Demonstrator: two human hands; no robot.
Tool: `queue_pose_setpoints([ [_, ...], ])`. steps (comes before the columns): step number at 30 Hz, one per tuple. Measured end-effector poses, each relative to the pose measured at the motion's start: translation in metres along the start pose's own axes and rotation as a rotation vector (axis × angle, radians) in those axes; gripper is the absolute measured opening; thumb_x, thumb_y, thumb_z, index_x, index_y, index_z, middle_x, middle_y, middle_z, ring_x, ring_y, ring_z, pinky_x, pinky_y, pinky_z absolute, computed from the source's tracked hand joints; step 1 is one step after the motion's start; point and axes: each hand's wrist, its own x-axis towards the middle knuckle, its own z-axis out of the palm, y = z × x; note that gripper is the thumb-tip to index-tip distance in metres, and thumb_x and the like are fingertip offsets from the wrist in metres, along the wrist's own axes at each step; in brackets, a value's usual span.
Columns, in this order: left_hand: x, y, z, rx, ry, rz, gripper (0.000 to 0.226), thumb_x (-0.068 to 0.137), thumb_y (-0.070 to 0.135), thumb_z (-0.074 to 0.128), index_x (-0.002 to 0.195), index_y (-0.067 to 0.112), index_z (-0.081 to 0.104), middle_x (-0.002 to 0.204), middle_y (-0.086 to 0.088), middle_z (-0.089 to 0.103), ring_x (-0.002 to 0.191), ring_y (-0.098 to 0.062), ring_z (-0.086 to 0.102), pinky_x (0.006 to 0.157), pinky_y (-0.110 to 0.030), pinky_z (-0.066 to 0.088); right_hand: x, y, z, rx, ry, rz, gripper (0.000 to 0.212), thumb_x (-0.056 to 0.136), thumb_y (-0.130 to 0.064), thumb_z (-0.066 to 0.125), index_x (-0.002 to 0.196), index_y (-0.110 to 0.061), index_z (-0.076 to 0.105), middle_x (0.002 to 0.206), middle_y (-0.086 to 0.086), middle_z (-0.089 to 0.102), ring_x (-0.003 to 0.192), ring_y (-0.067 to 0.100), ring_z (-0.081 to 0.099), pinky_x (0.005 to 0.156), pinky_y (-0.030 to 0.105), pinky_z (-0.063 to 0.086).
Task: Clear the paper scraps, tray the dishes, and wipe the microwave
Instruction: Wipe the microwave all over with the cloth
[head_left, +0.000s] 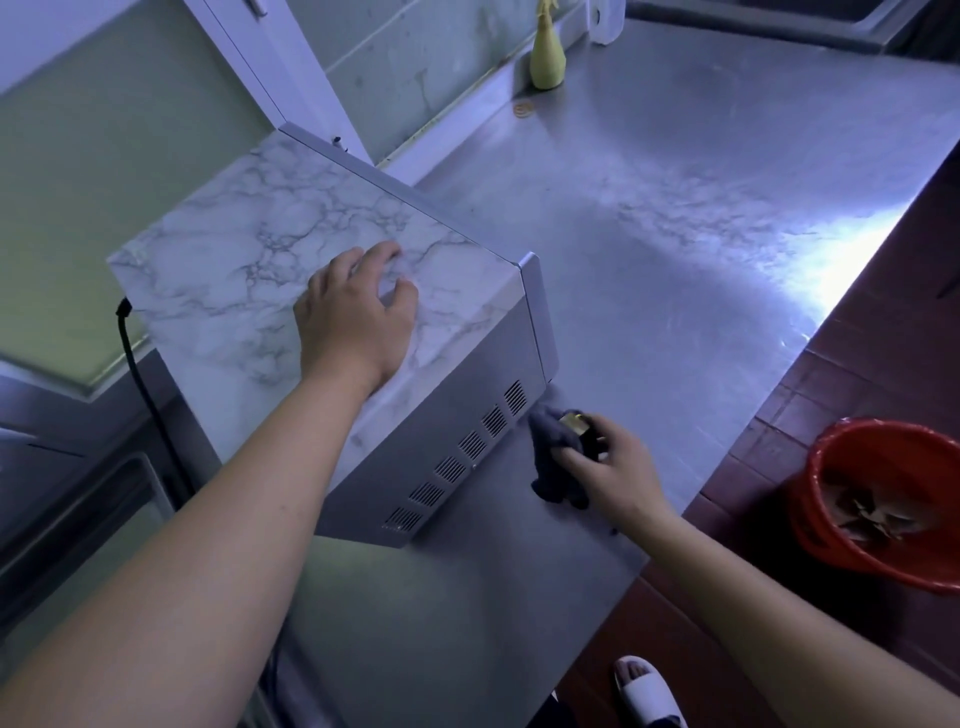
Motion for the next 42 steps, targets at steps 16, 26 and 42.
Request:
queue_pose_setpoints([
  [16, 0.002, -0.002, 0.001, -0.001, 0.004, -0.002, 0.045, 0.096, 0.042, 0.043, 0.141, 0.039, 0.048, 0.153, 0.002, 0.042, 0.140, -0.023, 0.033, 0.118, -0.044, 0.022, -0.018, -0.149, 0.071, 0.277, 0.627, -0.251, 0.037, 0.078, -0.022, 0.078, 0.112, -0.011, 0.072, 0.098, 0.004, 0.064, 0.088, 0.020, 0.065, 0.075, 0.029, 0.052],
  [26, 0.000, -0.003, 0.003, 0.000, 0.019, 0.019, 0.043, 0.097, 0.042, 0.041, 0.139, 0.040, 0.048, 0.150, 0.005, 0.043, 0.138, -0.022, 0.034, 0.116, -0.042, 0.025, 0.037, -0.022, 0.095, 0.323, 0.518, 0.339, 0.025, 0.084, -0.020, 0.073, 0.106, -0.008, 0.068, 0.106, 0.012, 0.063, 0.100, 0.031, 0.061, 0.091, 0.042, 0.048],
  [42, 0.000, -0.001, 0.001, -0.006, 0.009, 0.015, 0.043, 0.096, 0.044, 0.040, 0.138, 0.040, 0.049, 0.148, 0.005, 0.045, 0.135, -0.023, 0.037, 0.115, -0.043, 0.026, -0.034, -0.104, 0.046, 0.585, 0.361, 0.022, 0.032, 0.075, -0.034, 0.074, 0.101, -0.030, 0.056, 0.088, -0.015, 0.063, 0.080, 0.003, 0.062, 0.069, 0.017, 0.049],
])
